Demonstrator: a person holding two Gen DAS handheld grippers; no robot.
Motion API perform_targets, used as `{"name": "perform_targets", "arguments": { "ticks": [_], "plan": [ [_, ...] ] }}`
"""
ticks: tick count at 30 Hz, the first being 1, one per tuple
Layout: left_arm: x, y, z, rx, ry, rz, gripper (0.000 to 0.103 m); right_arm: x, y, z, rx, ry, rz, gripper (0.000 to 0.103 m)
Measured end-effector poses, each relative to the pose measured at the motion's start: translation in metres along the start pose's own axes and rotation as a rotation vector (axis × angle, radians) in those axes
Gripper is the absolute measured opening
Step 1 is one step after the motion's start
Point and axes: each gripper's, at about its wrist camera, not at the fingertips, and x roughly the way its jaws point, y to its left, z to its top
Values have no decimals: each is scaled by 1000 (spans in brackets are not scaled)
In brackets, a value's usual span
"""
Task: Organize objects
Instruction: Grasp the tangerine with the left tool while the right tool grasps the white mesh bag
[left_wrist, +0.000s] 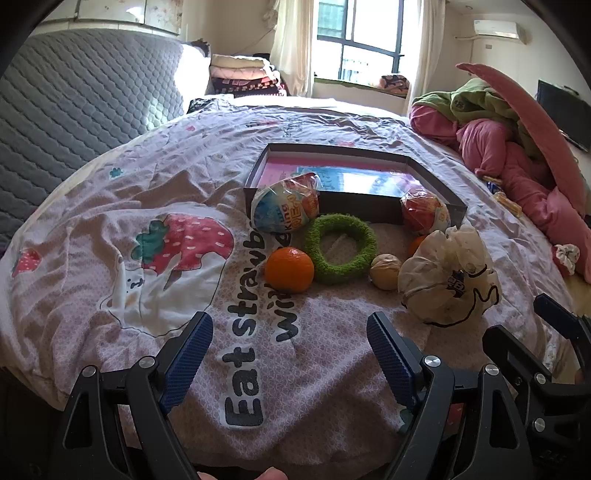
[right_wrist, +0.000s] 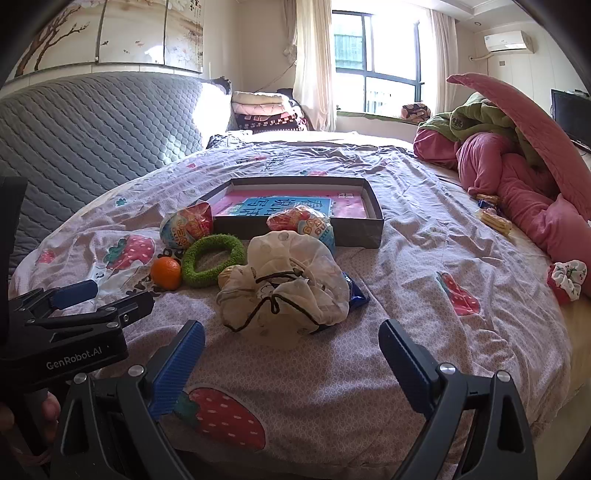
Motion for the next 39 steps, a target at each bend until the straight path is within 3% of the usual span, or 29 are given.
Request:
{"name": "perform_targets", "arguments": {
  "ticks": [18, 39],
  "plan": [
    [14, 12, 7, -23, 30, 11, 86, 12, -4, 5, -8, 28, -4, 95],
    [57, 24, 31, -41, 101, 13, 86, 46, -13, 24, -11, 80, -9, 95]
  ]
}}
